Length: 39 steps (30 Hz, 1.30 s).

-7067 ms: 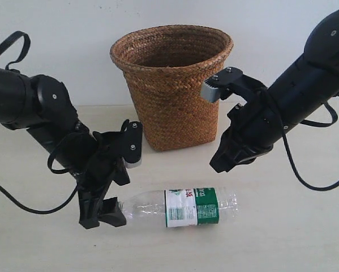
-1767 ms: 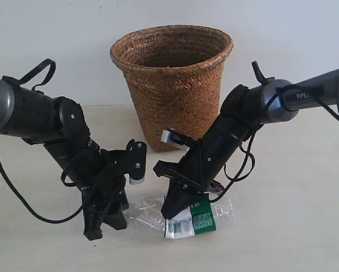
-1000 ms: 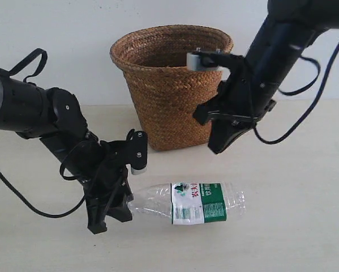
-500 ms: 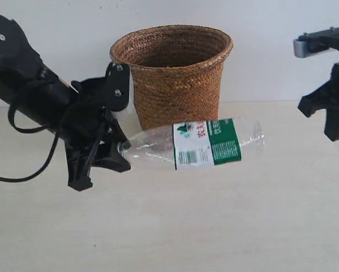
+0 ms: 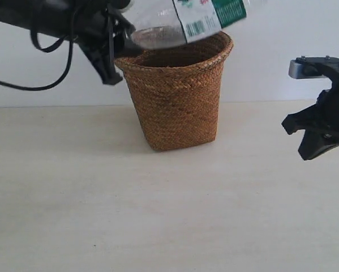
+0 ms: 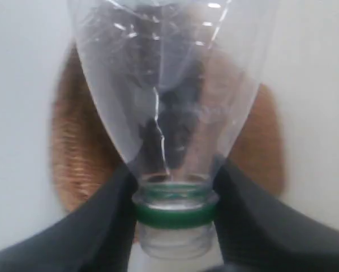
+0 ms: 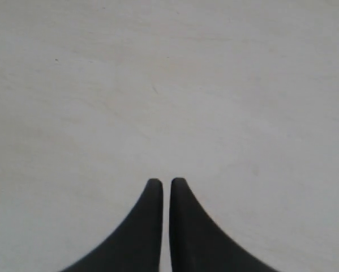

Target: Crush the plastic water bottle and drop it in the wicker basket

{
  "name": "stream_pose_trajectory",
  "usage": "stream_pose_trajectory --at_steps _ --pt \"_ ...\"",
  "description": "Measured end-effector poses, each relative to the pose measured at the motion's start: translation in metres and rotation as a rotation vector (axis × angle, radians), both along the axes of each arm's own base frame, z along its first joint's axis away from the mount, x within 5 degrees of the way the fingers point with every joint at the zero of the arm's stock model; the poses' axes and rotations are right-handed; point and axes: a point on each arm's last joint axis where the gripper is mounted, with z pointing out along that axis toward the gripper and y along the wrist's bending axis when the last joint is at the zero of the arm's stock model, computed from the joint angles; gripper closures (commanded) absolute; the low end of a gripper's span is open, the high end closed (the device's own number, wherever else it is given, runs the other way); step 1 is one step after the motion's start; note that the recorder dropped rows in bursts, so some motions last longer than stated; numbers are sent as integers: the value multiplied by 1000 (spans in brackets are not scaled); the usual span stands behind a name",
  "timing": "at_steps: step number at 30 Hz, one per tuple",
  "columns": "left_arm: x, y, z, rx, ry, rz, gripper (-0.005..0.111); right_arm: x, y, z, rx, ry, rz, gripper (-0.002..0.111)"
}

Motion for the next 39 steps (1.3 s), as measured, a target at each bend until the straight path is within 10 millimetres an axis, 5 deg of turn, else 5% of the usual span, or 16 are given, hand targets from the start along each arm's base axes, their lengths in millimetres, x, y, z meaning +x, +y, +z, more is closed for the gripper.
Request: stream_pose_trajectory --at_steps 4,7,12,20,29,35,39 --pt "41 -9 -9 -36 -142 87 15 -1 8 1 83 -1 26 108" --pt "61 -15 -19 -55 -192 128 -3 -2 12 3 134 6 49 108" --pt "67 -17 -26 -57 -195 140 16 -3 16 4 176 2 73 108" --pt "50 -12 -6 -55 -118 85 102 -2 16 5 174 -10 92 108" --pt "15 10 3 14 212 42 102 1 14 4 144 -50 91 108" --pt "-2 34 3 112 418 208 102 -2 -5 4 -62 -32 50 108" --pt "-15 56 1 202 571 421 102 -17 -29 25 -284 -50 -58 108"
